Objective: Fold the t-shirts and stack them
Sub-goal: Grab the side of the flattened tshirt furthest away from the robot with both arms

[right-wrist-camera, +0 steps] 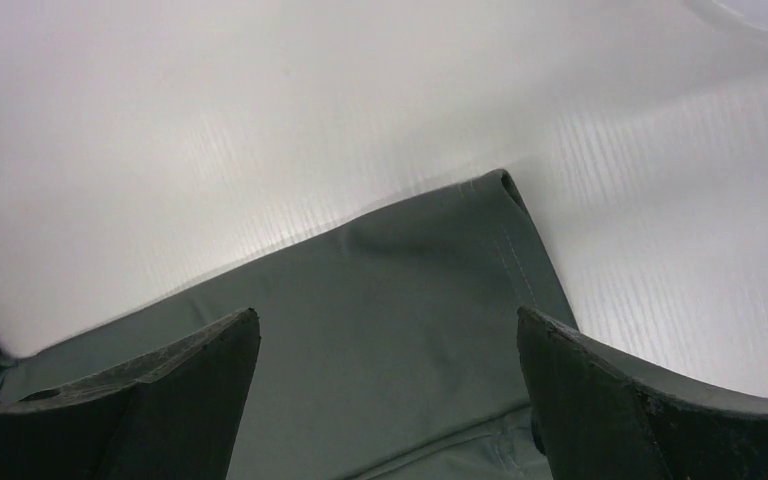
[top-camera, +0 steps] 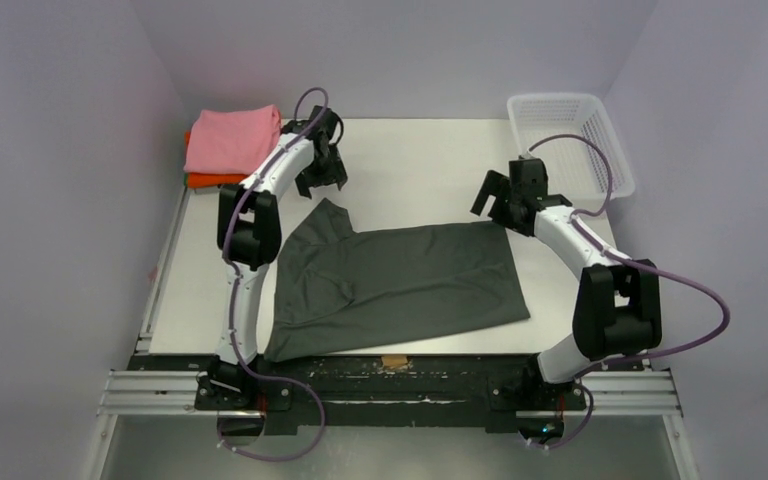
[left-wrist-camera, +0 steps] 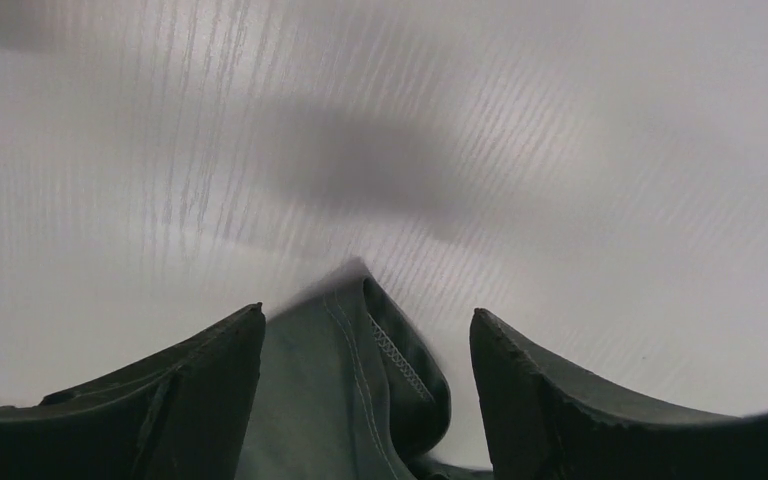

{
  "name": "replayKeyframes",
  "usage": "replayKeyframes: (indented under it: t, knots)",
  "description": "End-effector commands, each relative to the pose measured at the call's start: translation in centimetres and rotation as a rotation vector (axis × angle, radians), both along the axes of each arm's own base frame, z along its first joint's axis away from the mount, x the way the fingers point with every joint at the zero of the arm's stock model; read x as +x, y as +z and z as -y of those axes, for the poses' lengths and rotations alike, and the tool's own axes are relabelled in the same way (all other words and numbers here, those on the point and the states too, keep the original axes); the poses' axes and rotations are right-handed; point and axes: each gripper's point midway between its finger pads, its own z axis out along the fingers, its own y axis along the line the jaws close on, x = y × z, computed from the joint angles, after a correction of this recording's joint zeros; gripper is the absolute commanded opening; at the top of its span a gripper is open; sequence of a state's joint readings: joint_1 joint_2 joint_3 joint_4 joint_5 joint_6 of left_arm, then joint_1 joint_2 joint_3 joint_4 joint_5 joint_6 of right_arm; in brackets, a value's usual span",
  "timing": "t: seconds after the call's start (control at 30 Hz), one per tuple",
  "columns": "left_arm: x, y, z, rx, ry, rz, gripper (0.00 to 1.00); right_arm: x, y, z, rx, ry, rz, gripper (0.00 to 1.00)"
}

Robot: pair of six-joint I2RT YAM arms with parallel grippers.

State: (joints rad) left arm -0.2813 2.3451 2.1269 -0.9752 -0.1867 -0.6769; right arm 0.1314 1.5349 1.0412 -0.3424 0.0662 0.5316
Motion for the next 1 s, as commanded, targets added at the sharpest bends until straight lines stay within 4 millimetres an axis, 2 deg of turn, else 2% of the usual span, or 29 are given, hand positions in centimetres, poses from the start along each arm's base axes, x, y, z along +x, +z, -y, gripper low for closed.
replayKeyframes:
  t: [0.0,0.17,0.3,0.53,0.6,0.7,0.83,0.93,0.97]
  knots:
    - [-0.9,0.6,-0.3,0.016,-0.014,-0.048,0.70,2.0,2.3,1.4,-0.070,-0.044,0.084,0.99]
    - [-2.9,-1.7,0.1,0.007,0.002,-0.137,0.60,2.1,1.3,1.7,-0.084,-0.054,0.070,0.98]
    - [-2.8,-2.4,0.4,0.001,-0.001,-0.150,0.54,2.4,0.5,1.7,-0.090,-0.054,0.053,0.98]
    - [-2.6,-3.8,1.3,-0.010,0.006,-0.172,0.53,2.6,-0.5,1.6,-0.086,-0.053,0.035,0.96]
    - [-2.4,-3.7,1.7,-0.008,-0.006,-0.162,0.50,2.6,-0.6,1.6,-0.089,-0.052,0.032,0.96]
    - [-2.4,-3.6,2.5,-0.034,-0.021,-0.158,0.28,2.6,-0.6,1.7,-0.091,-0.052,0.031,0.96]
    - [-2.9,-2.4,1.8,-0.007,-0.015,-0.159,0.01,3.1,-0.7,2.3,-0.128,-0.068,0.038,0.94]
    - [-3.6,-0.3,1.1,0.027,-0.006,-0.143,0.00,4.0,-1.0,2.6,-0.158,-0.067,0.025,0.89]
    - [-3.9,0.4,0.9,0.036,-0.002,-0.134,0.00,4.4,-1.6,2.7,-0.168,-0.067,0.008,0.86]
